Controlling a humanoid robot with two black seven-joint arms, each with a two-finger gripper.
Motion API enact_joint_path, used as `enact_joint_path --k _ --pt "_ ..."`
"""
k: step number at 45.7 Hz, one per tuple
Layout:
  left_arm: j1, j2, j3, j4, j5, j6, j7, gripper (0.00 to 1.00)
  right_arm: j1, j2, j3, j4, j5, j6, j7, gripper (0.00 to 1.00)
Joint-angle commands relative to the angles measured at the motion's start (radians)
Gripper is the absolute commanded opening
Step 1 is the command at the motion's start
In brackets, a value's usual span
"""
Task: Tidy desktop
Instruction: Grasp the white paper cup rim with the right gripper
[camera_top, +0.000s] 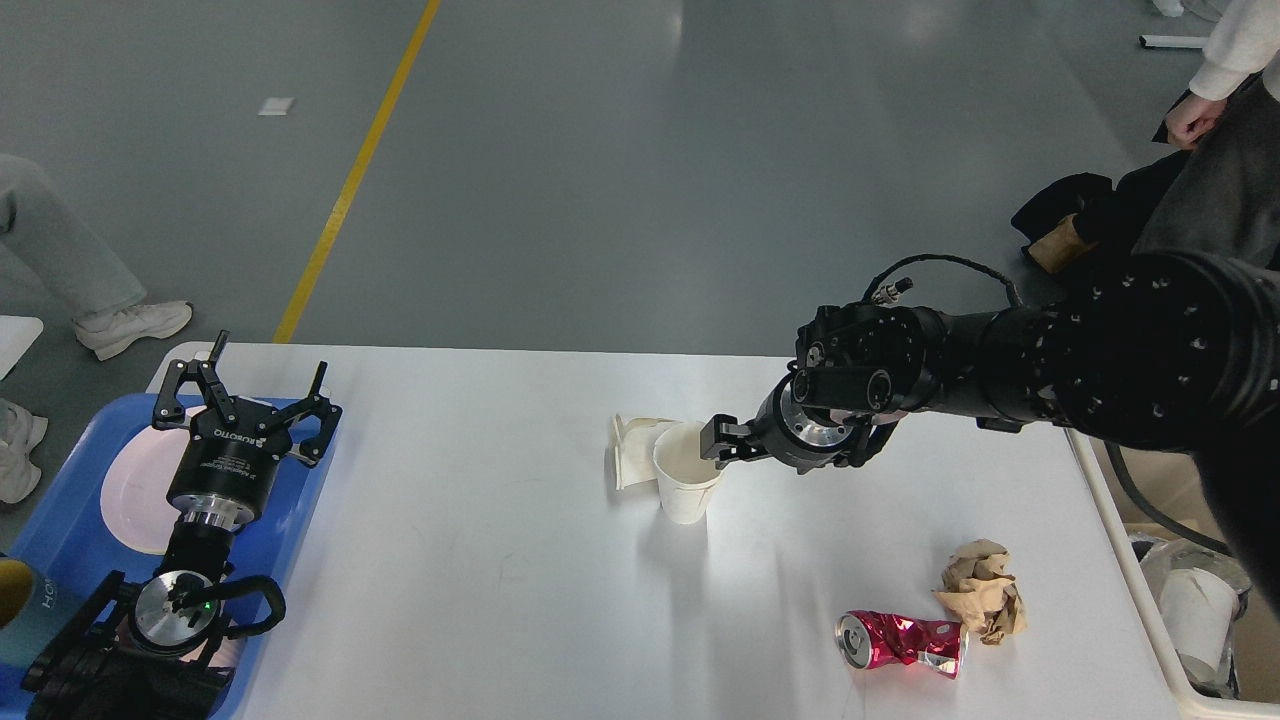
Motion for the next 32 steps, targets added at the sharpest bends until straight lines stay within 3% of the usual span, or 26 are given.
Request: enact_joint_path --k 1,24,32 --pt "-0.001 0.000 0.000 0.000 0.000 0.000 0.000 0.96 -0.039 0.003 0.005 -0.052 0.052 -0.001 0.000 1.00" --pt "0.000 0.000 0.000 0.000 0.000 0.000 0.000 0.96 -0.136 0.060 0.020 -0.168 0.089 -0.013 0.000 0.97" --pt "-0.001 0.000 0.000 0.000 0.000 0.000 0.000 0.96 -0.151 0.063 0.020 -0.171 0.089 -0.027 0.000 0.68"
